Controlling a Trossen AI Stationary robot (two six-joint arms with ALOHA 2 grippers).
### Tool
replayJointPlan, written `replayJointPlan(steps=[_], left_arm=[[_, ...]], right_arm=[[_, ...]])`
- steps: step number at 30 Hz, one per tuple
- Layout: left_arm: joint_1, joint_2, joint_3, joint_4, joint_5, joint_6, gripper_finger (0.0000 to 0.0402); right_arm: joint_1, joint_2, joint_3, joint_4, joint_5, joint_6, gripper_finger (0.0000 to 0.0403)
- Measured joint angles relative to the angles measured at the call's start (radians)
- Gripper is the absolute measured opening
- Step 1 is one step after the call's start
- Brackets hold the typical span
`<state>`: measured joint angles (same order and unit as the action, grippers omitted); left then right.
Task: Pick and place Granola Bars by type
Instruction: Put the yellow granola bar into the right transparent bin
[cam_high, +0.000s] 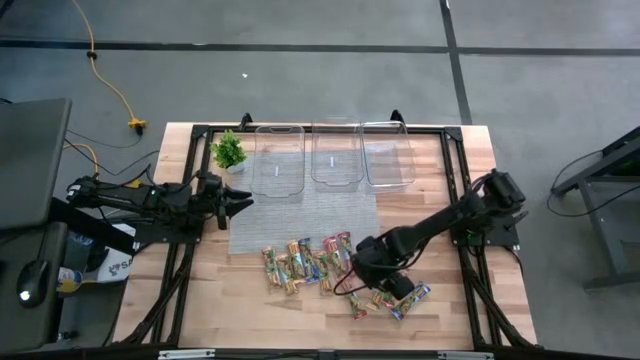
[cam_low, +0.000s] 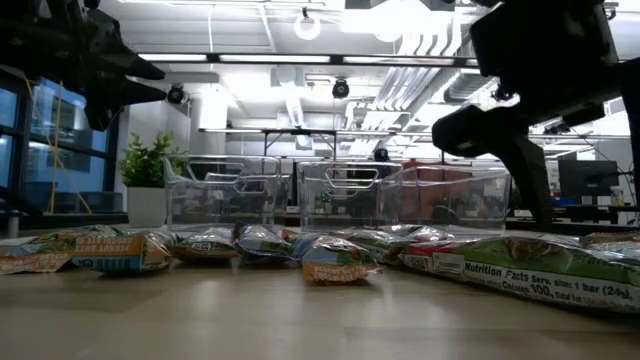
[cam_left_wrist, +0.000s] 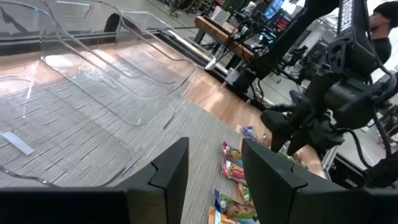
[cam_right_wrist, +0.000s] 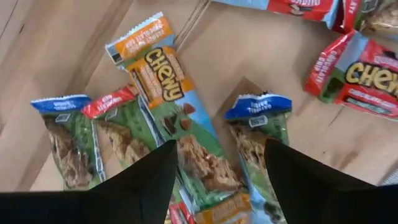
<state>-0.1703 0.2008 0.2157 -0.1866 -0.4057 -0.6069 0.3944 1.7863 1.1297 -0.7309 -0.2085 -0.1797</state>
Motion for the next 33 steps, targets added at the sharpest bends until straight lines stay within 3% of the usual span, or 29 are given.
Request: replayJointPlan(steps=[8,12,33], left_arm=[[0.0,0.0,0.0,-0.009,-0.005,0.0,0.0142],[0.0,0.0,0.0,-0.028,-0.005,0.0,0.0142],[0.0,0.0,0.0,-0.056,-0.008,-0.001,0.0142]], right_arm=[[0.076,0.001,0.0,0.008,0.001,0.042,0.0228],[0.108,0.001,0.0,0.043,0.06,0.042,0.0229],[0.15,0.002,0.001,0.086,0.147,0.074,0.0229]])
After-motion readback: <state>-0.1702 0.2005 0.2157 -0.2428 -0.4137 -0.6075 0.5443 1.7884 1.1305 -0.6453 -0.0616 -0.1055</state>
